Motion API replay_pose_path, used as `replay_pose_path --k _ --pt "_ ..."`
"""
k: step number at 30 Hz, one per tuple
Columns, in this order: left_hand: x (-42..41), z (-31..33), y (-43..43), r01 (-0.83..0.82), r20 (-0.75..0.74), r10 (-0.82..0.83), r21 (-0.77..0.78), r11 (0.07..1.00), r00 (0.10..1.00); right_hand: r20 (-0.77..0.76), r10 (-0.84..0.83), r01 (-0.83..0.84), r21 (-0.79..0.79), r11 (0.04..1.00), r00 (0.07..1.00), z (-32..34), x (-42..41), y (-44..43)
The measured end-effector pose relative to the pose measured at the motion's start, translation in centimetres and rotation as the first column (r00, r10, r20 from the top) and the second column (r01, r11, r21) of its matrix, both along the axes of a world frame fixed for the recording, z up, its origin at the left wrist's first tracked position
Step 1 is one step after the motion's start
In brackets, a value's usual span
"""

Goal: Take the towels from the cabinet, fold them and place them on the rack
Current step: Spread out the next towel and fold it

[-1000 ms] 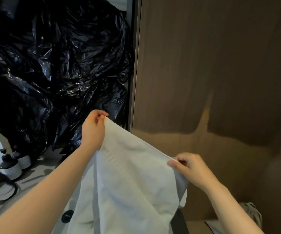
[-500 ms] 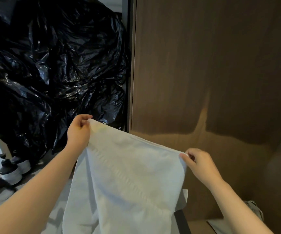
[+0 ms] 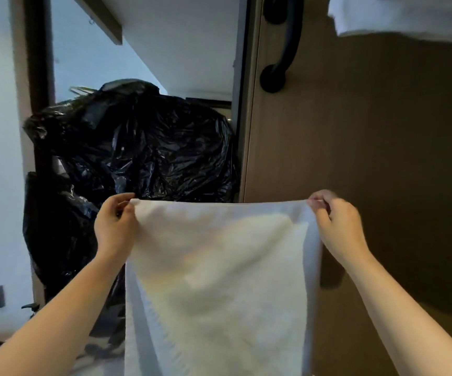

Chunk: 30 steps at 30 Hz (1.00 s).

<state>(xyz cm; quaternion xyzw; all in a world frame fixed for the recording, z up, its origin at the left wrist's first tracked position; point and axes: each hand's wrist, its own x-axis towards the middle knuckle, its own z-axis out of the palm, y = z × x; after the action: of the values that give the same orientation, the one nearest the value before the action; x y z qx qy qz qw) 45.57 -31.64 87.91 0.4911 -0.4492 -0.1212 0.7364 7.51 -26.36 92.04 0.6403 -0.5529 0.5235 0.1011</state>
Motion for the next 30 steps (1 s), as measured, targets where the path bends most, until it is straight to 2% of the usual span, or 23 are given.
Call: replay_pose_path --k 4,8,12,20,25,27,30 --pt "-0.3 2.7 -0.2 -0.001 0.025 0.003 -0.062 0.998 1.000 0.003 -0.058 0.057 0.072 0.996 0.998 3.0 -0.3 -0.6" --pt "-0.6 4.0 -0.2 0.008 0.050 -0.004 -0.091 0.996 0.999 0.086 -0.102 0.101 0.016 0.995 0.991 3.9 -0.9 -0.4" --pt "-1.3 4.5 0.2 0.018 0.064 -0.009 -0.136 0.990 0.998 0.104 -0.118 0.121 -0.025 0.992 0.988 3.7 -1.5 0.0" --pt "-3.0 4.2 0.8 0.098 0.061 -0.089 -0.150 0.984 0.994 0.037 -0.172 0.164 0.155 0.974 0.984 1.1 -3.1 -0.2" --pt "-5.1 4.0 2.0 0.195 0.080 -0.183 -0.178 0.965 0.980 -0.054 -0.289 0.292 0.259 0.920 0.956 -1.2 -3.7 0.5" --pt "-6.4 4.0 2.6 0.218 0.109 -0.200 -0.188 0.958 0.974 -0.072 -0.254 0.263 0.263 0.928 0.965 -1.8 -3.1 1.1" --pt "-9.3 3.7 3.8 0.282 0.142 -0.260 -0.165 0.945 0.955 -0.024 -0.031 0.035 0.213 0.976 0.999 -2.0 -0.9 2.1"
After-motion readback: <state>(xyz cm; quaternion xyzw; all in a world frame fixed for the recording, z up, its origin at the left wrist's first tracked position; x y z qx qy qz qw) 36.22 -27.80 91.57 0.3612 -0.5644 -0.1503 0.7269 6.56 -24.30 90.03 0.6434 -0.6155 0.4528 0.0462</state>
